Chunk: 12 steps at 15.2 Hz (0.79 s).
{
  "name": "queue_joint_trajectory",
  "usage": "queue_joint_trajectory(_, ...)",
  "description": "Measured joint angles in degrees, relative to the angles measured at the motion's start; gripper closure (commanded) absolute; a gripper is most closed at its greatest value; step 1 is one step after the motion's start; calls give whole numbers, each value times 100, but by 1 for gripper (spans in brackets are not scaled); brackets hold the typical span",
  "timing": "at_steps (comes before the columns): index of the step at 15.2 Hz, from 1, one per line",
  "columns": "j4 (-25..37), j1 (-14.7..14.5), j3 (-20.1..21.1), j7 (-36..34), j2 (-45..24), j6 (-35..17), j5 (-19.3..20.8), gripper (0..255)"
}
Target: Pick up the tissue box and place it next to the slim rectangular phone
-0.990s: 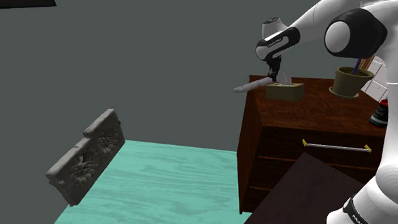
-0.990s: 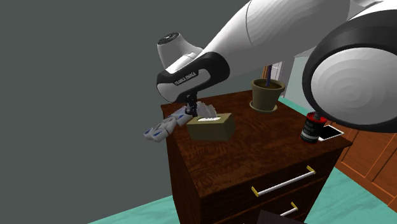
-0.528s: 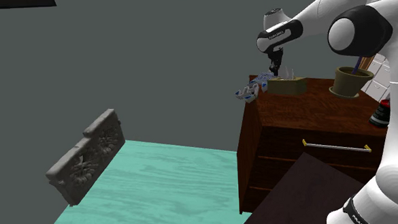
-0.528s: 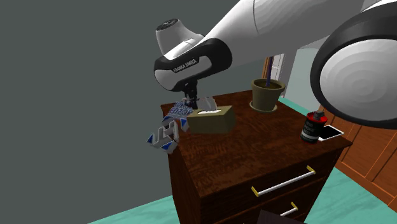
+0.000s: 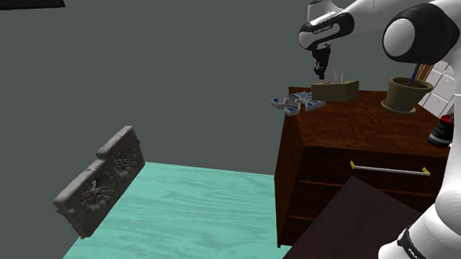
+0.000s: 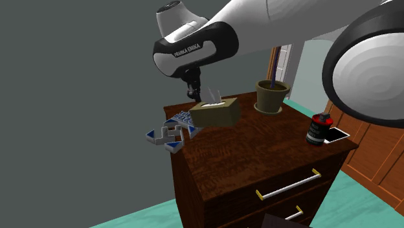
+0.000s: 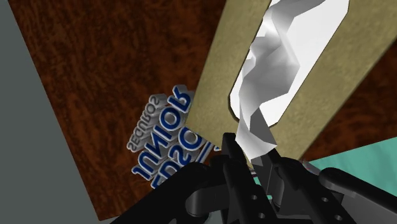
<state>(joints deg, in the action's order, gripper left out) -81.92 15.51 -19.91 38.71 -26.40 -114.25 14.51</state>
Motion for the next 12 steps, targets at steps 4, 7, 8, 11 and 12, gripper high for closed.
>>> queue_joint_trajectory(4, 265, 8, -1, 91, 29, 279, -24, 255)
queue_joint_trajectory(7, 469, 15, -4, 159, 47, 490, -41, 255)
queue_joint_trajectory(8, 539, 16, -4, 178, 49, 560, -46, 255)
queue_joint_trajectory(11, 786, 30, -5, 250, 36, 782, -70, 255)
queue_joint_trajectory(12, 874, 33, -5, 274, 31, 862, -78, 255)
